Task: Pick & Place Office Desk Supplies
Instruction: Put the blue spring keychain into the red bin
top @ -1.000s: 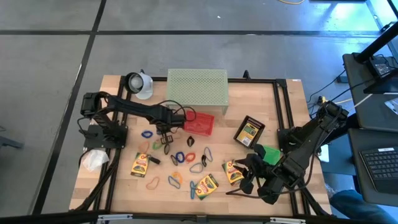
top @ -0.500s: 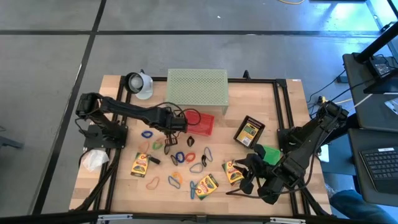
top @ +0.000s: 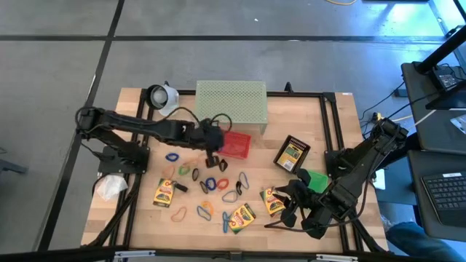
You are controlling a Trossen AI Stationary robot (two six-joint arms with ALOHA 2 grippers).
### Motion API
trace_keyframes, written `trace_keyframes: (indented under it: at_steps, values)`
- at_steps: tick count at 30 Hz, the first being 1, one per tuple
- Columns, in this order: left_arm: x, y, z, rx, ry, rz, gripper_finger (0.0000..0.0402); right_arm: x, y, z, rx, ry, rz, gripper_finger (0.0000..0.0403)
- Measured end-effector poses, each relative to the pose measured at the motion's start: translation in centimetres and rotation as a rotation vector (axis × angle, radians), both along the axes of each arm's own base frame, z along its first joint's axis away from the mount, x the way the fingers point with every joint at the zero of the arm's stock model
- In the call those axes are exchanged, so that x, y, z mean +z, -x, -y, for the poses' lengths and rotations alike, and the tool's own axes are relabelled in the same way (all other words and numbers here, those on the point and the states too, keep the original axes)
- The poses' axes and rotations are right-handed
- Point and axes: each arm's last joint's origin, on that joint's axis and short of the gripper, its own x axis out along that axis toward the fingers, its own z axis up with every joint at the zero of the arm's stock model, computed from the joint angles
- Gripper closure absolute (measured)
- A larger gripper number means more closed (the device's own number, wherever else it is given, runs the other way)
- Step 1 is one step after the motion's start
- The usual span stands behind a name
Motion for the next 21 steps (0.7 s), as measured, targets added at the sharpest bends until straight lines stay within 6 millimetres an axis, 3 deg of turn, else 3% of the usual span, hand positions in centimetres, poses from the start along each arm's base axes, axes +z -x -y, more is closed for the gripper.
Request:
trace_keyframes:
  at_steps: [5,13,21]
  values:
    - [-0.8,-1.9,-1.3,-0.01,-0.019,0.078,0.0398,0.1,-0.1,-0.1,0.0,-0.01,0.01,0.03]
    - [-4.2,-3.6,-3.5,0.003,0.002,-0.009,0.0398,0.1,-0.2,-0.1,0.007,0.013,0.022,0.03]
    - [-6.7,-4.3,-4.0,-0.015,0.012,-0.085,0.0398,0.1,-0.2,-0.1,0.009,0.015,0.022,0.03]
